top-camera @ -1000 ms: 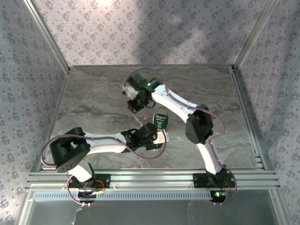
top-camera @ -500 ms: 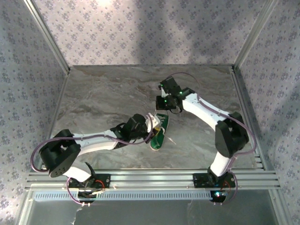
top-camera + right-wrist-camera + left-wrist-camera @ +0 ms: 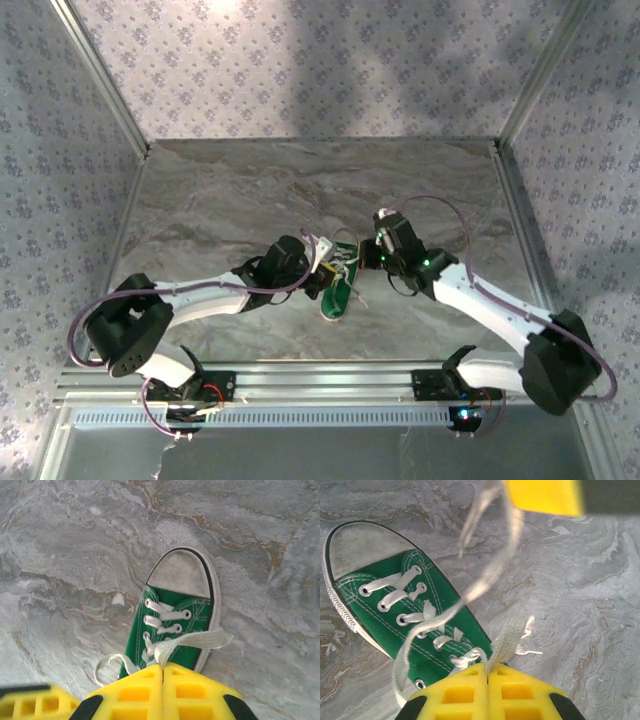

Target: Tie the shoes

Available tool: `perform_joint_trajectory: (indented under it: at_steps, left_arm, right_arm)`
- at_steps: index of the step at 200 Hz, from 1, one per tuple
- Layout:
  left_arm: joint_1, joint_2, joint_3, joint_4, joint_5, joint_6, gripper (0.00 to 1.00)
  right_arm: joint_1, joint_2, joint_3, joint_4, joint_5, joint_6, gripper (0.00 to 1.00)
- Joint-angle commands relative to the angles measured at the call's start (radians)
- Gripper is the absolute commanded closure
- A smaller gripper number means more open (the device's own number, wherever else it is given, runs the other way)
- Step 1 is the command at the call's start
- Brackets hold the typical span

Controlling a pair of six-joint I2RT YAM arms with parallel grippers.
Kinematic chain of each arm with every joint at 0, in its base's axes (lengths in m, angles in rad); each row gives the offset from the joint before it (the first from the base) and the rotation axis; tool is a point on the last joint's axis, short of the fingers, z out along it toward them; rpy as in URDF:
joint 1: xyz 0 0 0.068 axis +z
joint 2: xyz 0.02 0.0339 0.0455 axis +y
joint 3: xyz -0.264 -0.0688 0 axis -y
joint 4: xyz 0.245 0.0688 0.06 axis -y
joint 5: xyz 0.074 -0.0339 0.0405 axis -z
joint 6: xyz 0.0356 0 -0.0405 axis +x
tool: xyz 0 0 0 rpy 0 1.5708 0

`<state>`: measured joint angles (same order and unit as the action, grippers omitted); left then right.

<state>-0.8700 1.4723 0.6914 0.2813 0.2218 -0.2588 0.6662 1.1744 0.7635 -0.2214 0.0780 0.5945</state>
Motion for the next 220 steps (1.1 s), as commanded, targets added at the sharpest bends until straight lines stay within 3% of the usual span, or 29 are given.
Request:
perform_joint_trajectory:
  at_steps: [1,21,51,102,135,178,208,215,220]
  left_arm:
    - [0.021,0.013,0.038,0.008,0.047,-0.078,1.00]
    - [0.022,0.025,0.054,-0.003,0.058,-0.096,1.00]
    - [0.029,0.048,0.084,-0.032,0.065,-0.141,1.00]
    - [0.055,0.066,0.086,-0.037,0.073,-0.197,1.00]
    - [0.090,0.083,0.076,-0.017,0.107,-0.226,1.00]
    - [0.126,0.106,0.076,-0.016,0.175,-0.218,1.00]
    - [0.142,0.109,0.062,-0.001,0.197,-0.217,1.00]
    - [0.143,0.109,0.061,-0.001,0.198,-0.217,1.00]
    - [0.144,0.111,0.060,0.000,0.200,-0.215,1.00]
  right_arm:
    - [0.037,-0.088,-0.072,0.029,0.167,-0.012,1.00]
    - [0.084,-0.128,-0.119,0.033,0.222,-0.076,1.00]
    - [0.254,-0.177,-0.181,0.105,0.378,-0.287,1.00]
    - [0.504,-0.198,-0.244,0.270,0.468,-0.656,1.00]
    - [0.613,-0.074,-0.176,0.202,0.504,-0.754,1.00]
    - [0.731,0.200,-0.015,0.123,0.557,-0.875,0.99]
    - [0.743,0.313,0.034,0.130,0.555,-0.902,0.88]
    - [0.737,0.305,0.032,0.135,0.539,-0.884,0.82]
    - [0.729,0.286,0.026,0.137,0.519,-0.862,0.72]
